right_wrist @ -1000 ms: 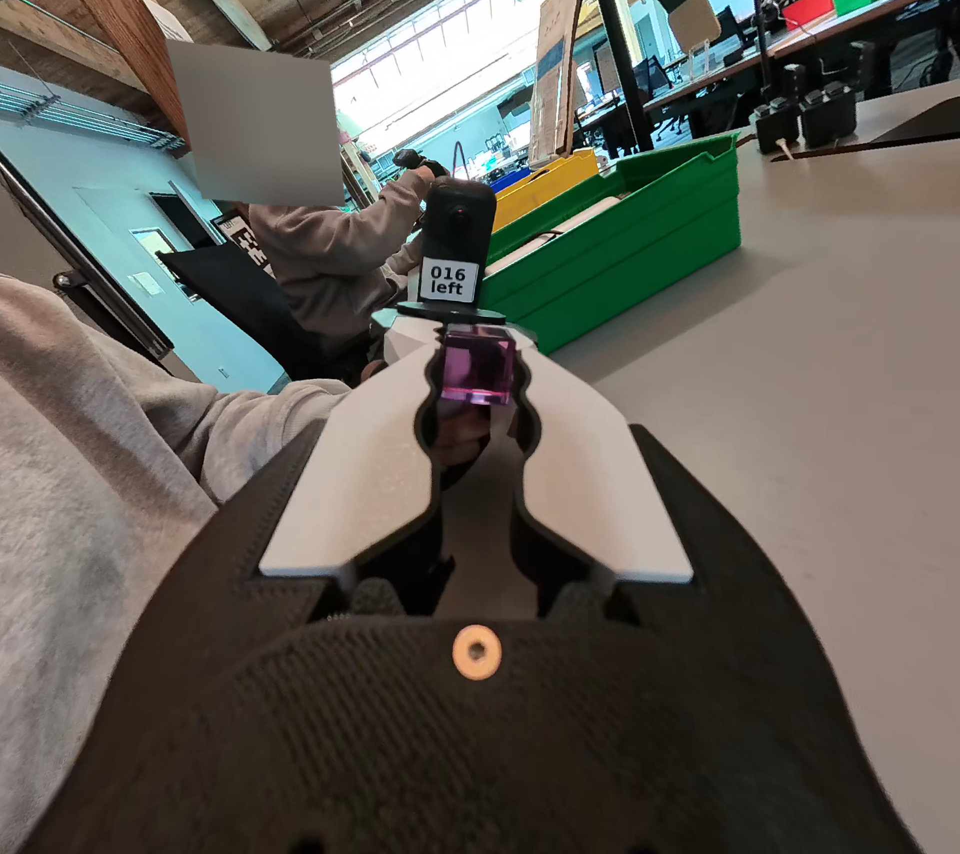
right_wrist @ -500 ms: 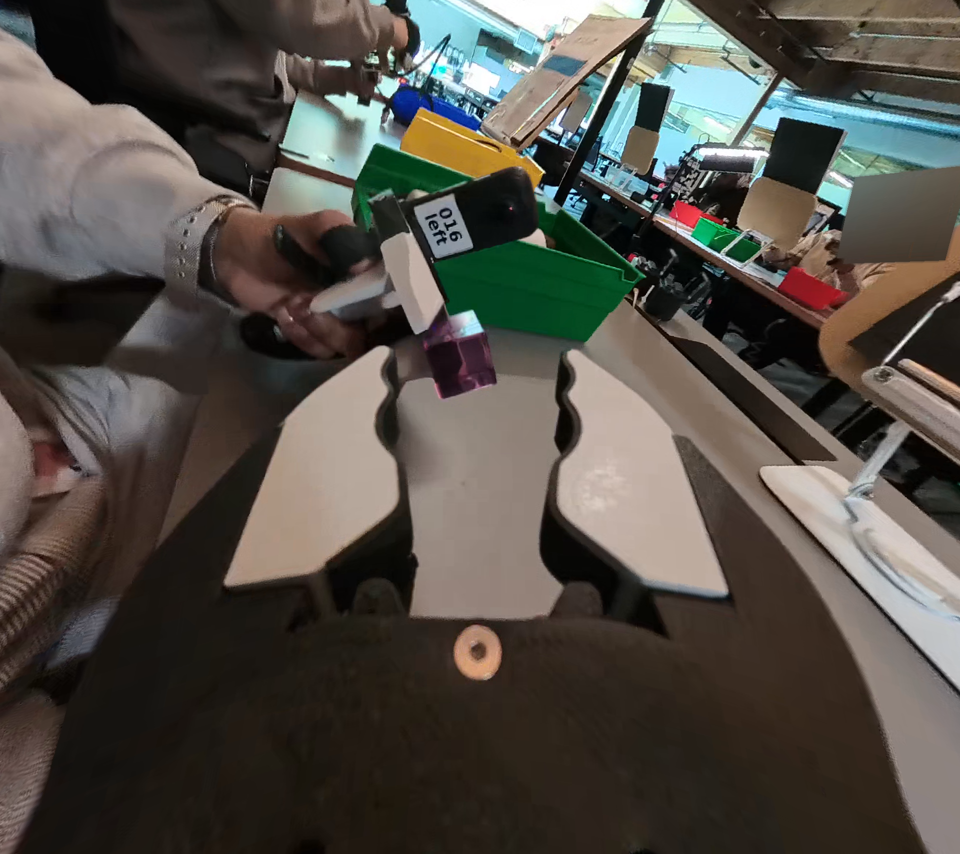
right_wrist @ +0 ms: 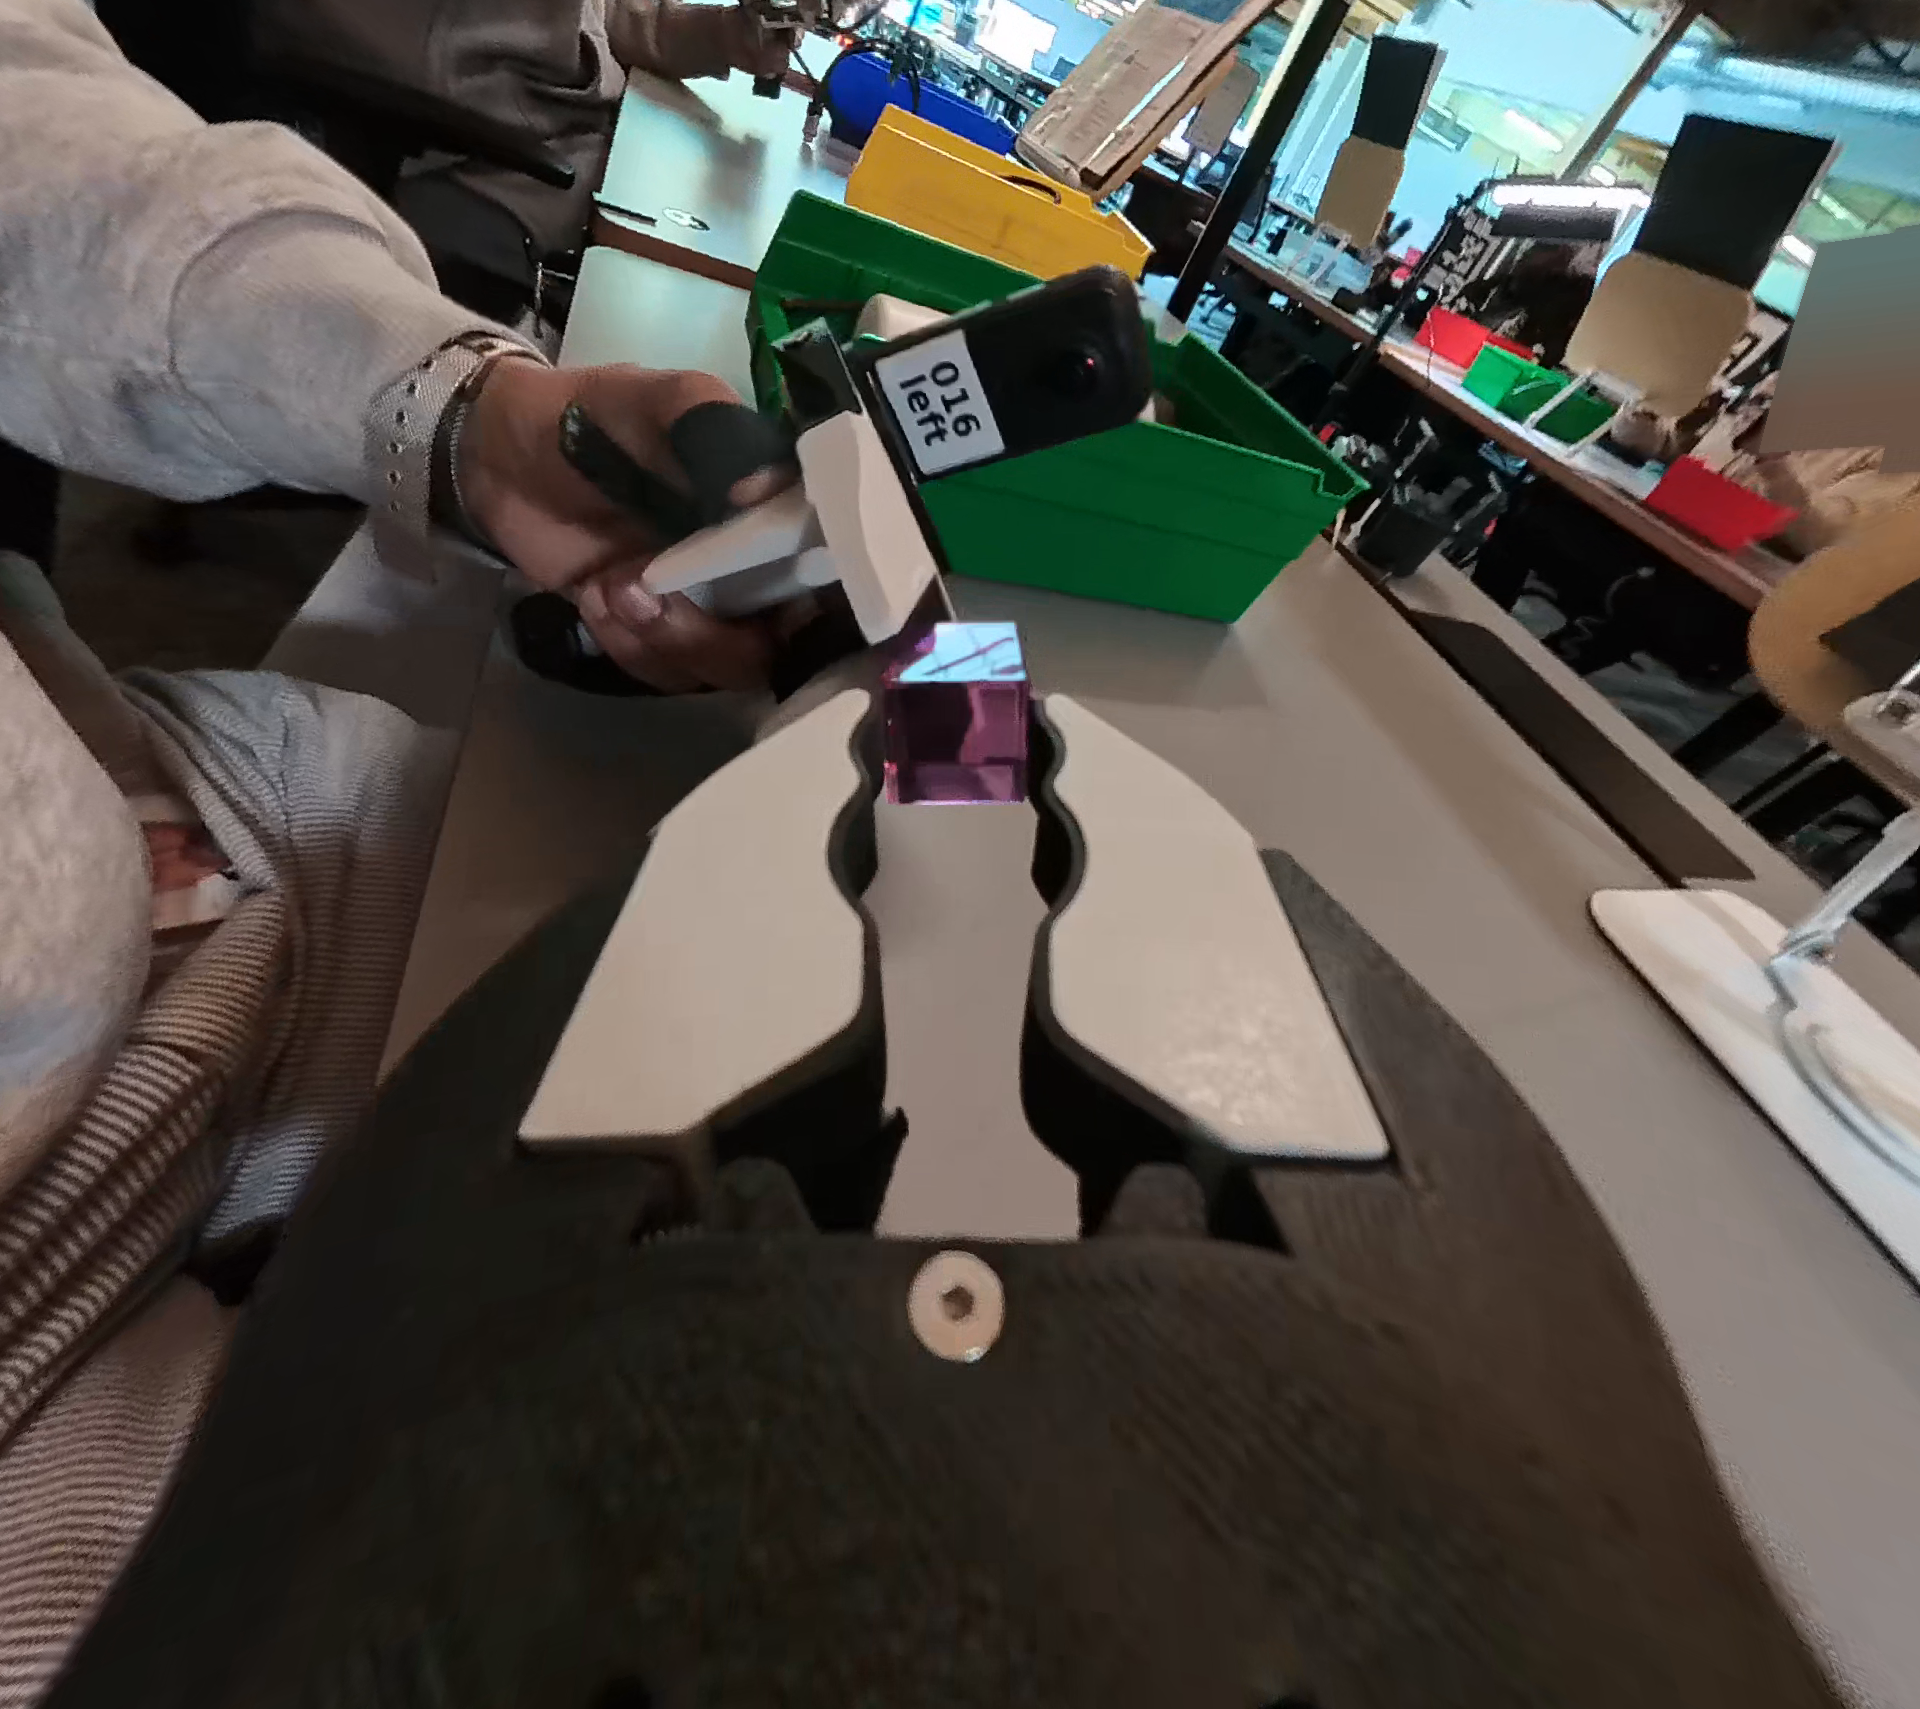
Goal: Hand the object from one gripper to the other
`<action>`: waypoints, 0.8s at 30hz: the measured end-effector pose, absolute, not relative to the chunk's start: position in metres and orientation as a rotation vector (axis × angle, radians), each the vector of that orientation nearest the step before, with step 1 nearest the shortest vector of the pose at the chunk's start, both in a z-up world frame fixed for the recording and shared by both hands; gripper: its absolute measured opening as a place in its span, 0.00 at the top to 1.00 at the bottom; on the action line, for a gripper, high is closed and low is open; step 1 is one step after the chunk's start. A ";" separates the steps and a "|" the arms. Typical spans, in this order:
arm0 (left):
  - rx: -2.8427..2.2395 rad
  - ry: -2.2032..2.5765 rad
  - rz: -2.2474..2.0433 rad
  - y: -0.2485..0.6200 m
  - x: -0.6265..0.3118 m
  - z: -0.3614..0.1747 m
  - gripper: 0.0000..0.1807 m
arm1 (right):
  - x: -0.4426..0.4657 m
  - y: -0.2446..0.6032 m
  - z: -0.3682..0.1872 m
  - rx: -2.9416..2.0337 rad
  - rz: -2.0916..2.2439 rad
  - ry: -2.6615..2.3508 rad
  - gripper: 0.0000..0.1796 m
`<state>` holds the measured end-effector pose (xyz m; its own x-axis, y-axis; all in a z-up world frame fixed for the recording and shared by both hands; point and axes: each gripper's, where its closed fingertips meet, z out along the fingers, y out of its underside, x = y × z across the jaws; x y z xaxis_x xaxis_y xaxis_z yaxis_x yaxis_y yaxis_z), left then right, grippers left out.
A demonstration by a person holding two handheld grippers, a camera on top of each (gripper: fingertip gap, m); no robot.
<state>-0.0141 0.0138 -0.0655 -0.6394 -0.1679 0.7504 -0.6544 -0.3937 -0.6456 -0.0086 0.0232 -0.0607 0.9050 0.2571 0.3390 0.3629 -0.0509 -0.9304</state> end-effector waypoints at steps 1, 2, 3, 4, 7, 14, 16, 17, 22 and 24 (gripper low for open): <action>1.125 -1.493 2.132 0.017 -0.012 -0.063 0.82 | -0.007 0.023 -0.060 -1.645 -0.081 -0.464 0.85; 1.133 -1.484 2.160 0.020 -0.011 -0.061 0.79 | -0.004 0.022 -0.059 -1.644 -0.078 -0.443 0.85; 1.143 -1.472 2.184 0.023 -0.009 -0.059 0.78 | -0.003 0.022 -0.057 -1.638 -0.078 -0.429 0.85; 1.154 -1.458 2.201 0.026 -0.008 -0.058 0.78 | -0.001 0.021 -0.055 -1.633 -0.078 -0.416 0.85; 1.171 -1.413 2.219 0.031 -0.005 -0.057 0.78 | 0.002 0.020 -0.052 -1.623 -0.073 -0.386 0.85; 1.175 -1.434 2.206 0.028 -0.005 -0.059 0.78 | 0.015 0.008 -0.003 -1.563 -0.154 -0.235 0.85; 1.174 -1.438 2.200 0.027 -0.006 -0.060 0.78 | 0.033 -0.008 0.020 -1.552 -0.246 -0.174 0.85; 1.174 -1.435 2.199 0.027 -0.005 -0.060 0.78 | 0.044 -0.018 0.031 -1.551 -0.298 -0.140 0.85; 1.181 -1.441 2.197 0.026 -0.005 -0.061 0.78 | 0.127 -0.092 0.062 -1.582 -0.572 0.150 0.85; 1.183 -1.454 2.193 0.025 -0.005 -0.062 0.79 | 0.165 -0.128 0.054 -1.645 -0.634 0.313 0.85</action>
